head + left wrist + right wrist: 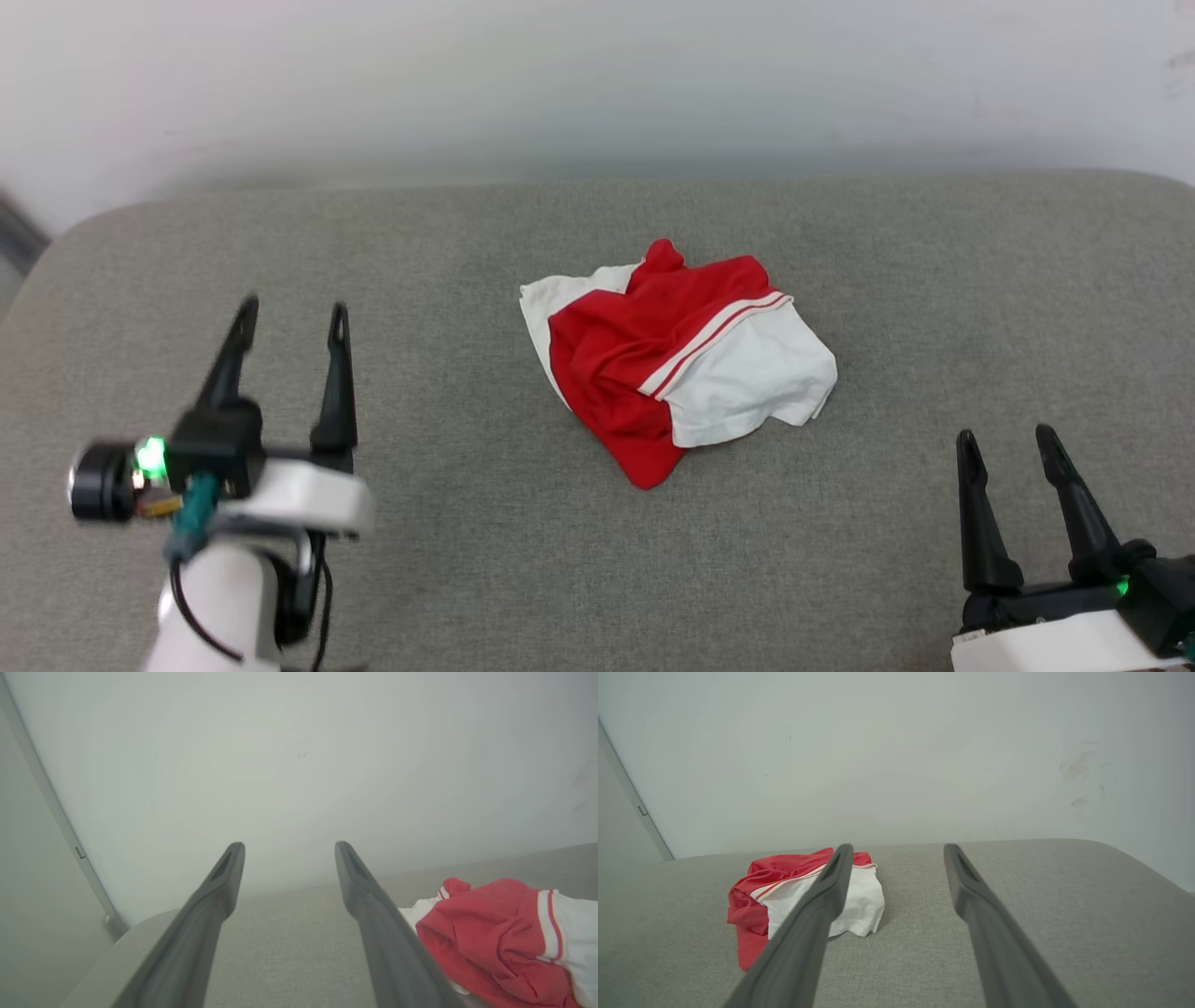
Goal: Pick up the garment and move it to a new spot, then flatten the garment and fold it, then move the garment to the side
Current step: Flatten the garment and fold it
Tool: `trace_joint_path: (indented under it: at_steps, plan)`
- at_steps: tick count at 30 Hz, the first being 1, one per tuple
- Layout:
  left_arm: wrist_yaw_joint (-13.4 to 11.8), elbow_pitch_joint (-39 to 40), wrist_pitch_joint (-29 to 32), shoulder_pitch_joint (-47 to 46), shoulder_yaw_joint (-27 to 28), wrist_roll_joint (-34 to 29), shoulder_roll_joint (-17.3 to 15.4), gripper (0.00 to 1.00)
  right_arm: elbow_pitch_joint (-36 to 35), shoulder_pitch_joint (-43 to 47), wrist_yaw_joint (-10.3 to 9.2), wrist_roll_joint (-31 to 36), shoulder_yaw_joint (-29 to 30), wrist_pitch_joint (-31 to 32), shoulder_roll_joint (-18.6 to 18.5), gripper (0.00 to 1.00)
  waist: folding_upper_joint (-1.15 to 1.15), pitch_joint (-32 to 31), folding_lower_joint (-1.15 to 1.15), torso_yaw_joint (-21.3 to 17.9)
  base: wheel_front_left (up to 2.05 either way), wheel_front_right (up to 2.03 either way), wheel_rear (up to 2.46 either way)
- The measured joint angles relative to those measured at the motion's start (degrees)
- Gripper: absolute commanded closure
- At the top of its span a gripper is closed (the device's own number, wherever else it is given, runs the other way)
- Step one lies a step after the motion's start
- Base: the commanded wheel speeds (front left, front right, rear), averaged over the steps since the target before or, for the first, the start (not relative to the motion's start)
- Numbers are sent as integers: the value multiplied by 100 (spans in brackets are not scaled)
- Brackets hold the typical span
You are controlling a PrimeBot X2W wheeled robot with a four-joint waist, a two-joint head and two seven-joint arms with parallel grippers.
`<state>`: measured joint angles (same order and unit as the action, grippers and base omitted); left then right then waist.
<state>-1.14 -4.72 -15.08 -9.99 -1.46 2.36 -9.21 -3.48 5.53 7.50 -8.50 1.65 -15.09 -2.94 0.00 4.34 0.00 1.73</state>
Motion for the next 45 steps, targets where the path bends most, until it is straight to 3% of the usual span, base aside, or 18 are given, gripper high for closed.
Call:
trace_joint_path:
  at_steps: [6, 12, 14, 17, 24, 30, 35, 45]
  plan:
    - [510, -996, 41, -1597, -170, -5, -402, 0, -98, -202, 0, 51, -12, 0, 0, 0, 0, 326, 1, -98, 0, 0, 0]
    - [805, -1773, 945, -3284, -592, 229, -714, 0, -190, -464, 0, 86, -1, 0, 0, 0, 0, 757, 1, -218, 0, 0, 0]
    - [832, -1964, 1355, -3758, -809, 446, -797, 0, -218, -546, 0, 85, 0, 0, 0, 0, 0, 911, 1, -268, 0, 0, 0]
    - [847, -2148, 2126, -4389, -1611, 1000, -1009, 0, -256, -657, 0, 84, -10, 0, 0, 0, 0, 1136, 1, -348, 0, 0, 0]
    - [854, -2126, 4283, -5558, -3505, 2927, -1834, 0, -342, -900, 1, 63, -68, 0, 0, 0, 0, 1610, 1, -564, 0, 0, 0]
    - [853, -1945, 5826, -6191, -4554, 4223, -2325, 0, -405, -1087, 1, 48, -97, 0, 0, 0, 0, 1982, 1, -736, 0, 0, 0]
    - [854, -2035, 6517, -6447, -5149, 4763, -2484, 0, -436, -1268, 0, 29, -120, 0, 0, 0, 0, 2289, 1, -862, 0, 0, 0]
    - [853, -2186, 6886, -6574, -6318, 5141, -2695, 0, -431, -1448, 1, -55, -155, 0, 1, 0, 0, 2650, 1, -1118, 0, 0, 0]
